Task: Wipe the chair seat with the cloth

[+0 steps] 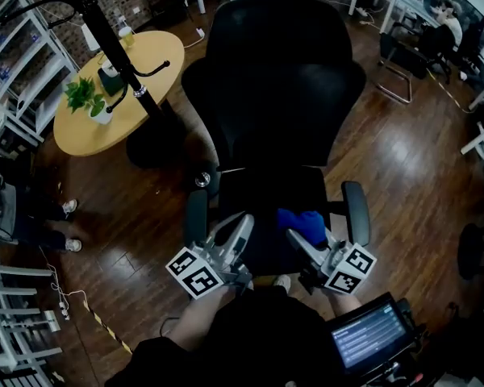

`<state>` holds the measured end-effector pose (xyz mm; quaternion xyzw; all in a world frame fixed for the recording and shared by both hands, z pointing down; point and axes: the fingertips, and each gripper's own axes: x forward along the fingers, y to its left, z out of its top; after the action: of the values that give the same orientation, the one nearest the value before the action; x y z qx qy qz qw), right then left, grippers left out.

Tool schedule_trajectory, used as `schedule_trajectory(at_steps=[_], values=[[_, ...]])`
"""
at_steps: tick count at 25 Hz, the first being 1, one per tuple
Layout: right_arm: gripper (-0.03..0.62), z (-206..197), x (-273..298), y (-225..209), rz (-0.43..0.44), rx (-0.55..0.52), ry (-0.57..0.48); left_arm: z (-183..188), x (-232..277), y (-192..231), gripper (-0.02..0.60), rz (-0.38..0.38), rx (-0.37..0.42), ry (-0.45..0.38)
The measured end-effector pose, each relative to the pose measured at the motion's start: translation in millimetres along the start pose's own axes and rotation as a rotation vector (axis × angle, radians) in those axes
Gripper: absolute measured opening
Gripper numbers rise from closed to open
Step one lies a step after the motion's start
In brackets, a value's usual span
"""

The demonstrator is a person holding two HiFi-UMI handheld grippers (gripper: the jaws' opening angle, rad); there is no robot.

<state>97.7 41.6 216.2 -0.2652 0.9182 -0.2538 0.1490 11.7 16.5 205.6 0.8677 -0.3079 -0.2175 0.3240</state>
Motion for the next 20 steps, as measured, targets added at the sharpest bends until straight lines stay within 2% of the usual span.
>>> schedule_trajectory(at_steps=[6, 11, 14, 20], values=[[0.049, 41.7, -6.9, 42.5, 0.116, -0.049, -0.088, 19.2, -9.5, -31.0, -0.006, -0.005, 0.043, -0.055], [0.049, 37.2, -16.8, 51.1, 0.167, -0.012, -0.094, 18.8, -26.1, -48.4, -0.006, 0.023, 0.05, -0.115], [0.049, 33.3, -22.5, 63.7, 0.176, -0.019, -0.097, 15.7, -37.1, -58.3, -0.006, 0.02, 0.043, -0.117], [0.049, 15.3, -42.6, 97.2, 0.124, -0.065, -0.135, 2.6, -59.5, -82.6, -0.006, -0.062, 0.06, -0.084]])
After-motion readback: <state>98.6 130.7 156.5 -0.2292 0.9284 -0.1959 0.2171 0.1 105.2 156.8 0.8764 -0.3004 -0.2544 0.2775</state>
